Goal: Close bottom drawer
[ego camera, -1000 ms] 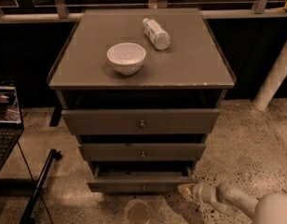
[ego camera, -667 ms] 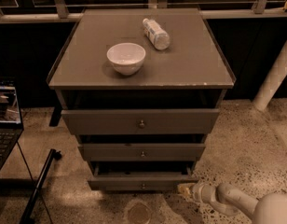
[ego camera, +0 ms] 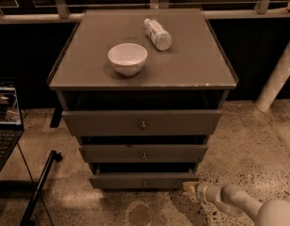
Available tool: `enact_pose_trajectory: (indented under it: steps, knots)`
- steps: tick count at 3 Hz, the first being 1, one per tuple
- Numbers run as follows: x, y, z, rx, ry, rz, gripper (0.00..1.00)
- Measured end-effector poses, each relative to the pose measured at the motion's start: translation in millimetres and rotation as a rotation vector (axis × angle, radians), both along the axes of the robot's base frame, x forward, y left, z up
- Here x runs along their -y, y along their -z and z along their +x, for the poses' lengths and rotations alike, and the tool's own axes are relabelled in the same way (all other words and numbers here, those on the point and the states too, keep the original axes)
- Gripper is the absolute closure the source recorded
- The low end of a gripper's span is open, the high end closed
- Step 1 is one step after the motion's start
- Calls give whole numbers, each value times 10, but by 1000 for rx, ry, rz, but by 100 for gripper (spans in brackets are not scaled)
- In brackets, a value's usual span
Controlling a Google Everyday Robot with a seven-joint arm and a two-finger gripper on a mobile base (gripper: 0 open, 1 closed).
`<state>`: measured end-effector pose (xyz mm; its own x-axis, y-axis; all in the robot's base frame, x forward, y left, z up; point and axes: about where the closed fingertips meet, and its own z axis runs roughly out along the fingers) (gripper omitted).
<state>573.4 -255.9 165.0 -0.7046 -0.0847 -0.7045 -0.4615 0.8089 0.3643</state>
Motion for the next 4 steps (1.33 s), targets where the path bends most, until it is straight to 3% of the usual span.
enact_pose_trajectory:
  steps: [3, 4]
  knots:
    - [303, -22, 400, 77, 85, 15, 100]
    - [195, 42, 503, 93, 109, 60, 100]
